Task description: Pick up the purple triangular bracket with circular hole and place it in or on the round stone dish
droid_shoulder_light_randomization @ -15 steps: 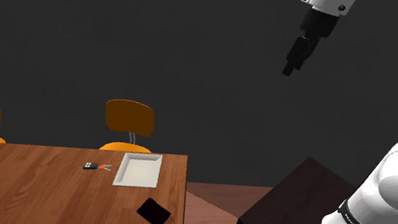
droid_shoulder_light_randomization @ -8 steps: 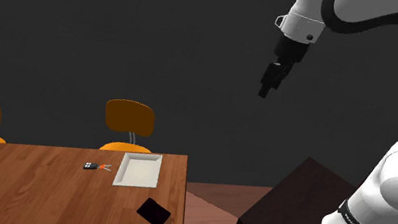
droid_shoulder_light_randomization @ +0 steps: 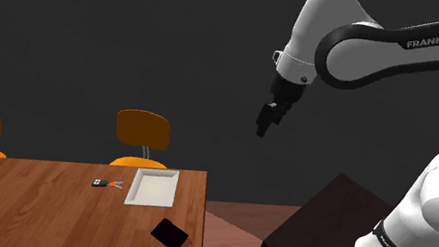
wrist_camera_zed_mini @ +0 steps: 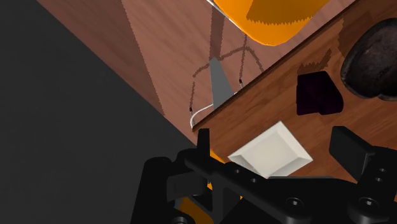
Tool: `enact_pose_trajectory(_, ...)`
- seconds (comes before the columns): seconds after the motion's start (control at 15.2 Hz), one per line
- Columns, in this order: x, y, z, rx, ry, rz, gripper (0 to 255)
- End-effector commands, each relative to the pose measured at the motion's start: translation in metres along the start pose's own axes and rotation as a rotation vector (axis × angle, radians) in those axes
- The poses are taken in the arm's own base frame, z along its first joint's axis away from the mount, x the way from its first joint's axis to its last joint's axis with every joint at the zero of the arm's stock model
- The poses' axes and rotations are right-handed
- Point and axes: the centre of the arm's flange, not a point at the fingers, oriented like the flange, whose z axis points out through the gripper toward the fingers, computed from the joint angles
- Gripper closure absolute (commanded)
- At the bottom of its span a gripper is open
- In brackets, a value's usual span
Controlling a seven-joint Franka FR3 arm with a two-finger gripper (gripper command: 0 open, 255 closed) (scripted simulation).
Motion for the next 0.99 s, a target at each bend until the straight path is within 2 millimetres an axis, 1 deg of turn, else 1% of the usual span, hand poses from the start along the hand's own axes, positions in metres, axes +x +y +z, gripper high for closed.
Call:
enact_pose_trajectory(0.0,0.008,-0.017,0.024,-0.001,0.002,-0.003,0)
enact_pose_trajectory(0.92,0.047,-0.122,0.173,-0.016,0.009,-0.025,0)
